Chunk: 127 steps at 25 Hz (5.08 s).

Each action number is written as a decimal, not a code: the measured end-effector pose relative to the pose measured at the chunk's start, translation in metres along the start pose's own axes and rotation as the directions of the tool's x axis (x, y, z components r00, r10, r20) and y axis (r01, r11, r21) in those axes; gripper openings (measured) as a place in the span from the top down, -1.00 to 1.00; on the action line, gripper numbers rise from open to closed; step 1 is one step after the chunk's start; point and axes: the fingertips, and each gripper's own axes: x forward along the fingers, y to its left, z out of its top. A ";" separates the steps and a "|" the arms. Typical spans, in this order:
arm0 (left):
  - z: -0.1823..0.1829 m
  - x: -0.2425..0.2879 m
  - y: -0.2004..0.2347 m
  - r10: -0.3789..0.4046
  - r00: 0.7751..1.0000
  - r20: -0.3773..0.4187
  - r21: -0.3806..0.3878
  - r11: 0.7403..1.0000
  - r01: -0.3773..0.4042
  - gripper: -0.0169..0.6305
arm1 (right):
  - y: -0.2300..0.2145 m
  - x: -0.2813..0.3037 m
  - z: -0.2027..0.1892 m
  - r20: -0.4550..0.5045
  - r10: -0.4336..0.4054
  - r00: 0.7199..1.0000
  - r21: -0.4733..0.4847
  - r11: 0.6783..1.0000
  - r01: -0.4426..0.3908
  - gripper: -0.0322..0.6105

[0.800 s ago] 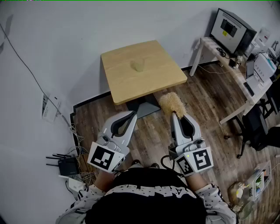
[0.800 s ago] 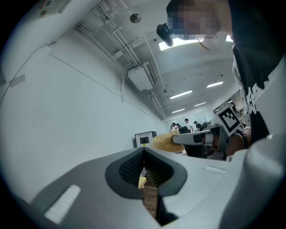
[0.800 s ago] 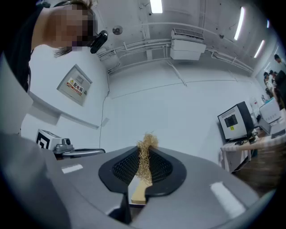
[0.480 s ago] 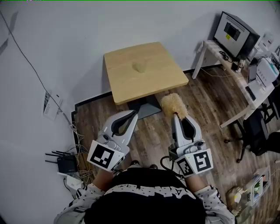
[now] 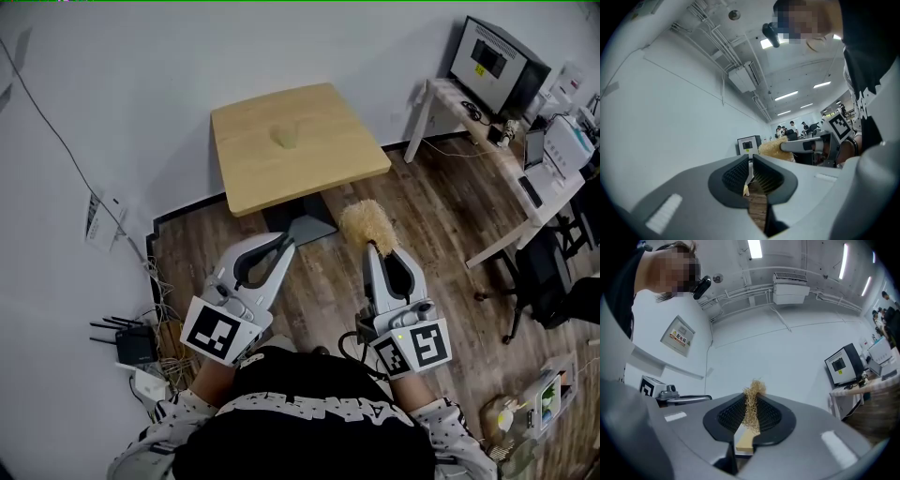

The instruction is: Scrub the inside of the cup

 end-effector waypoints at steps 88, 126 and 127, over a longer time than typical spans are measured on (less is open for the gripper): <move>-0.189 0.223 0.349 -0.148 0.989 -0.020 -0.070 0.987 0.147 0.45 | -0.089 0.392 -0.112 -0.220 -0.161 0.962 -0.149 0.980 0.130 0.69; -0.346 0.333 0.351 -0.072 0.965 -0.251 -0.158 0.987 0.032 -0.27 | -0.182 0.468 -0.191 -0.432 0.003 0.902 -0.018 1.000 -0.011 0.69; -0.349 0.335 0.351 -0.069 0.964 -0.255 -0.158 0.987 0.029 -0.27 | -0.184 0.470 -0.192 -0.437 0.003 0.899 -0.023 1.000 -0.014 0.69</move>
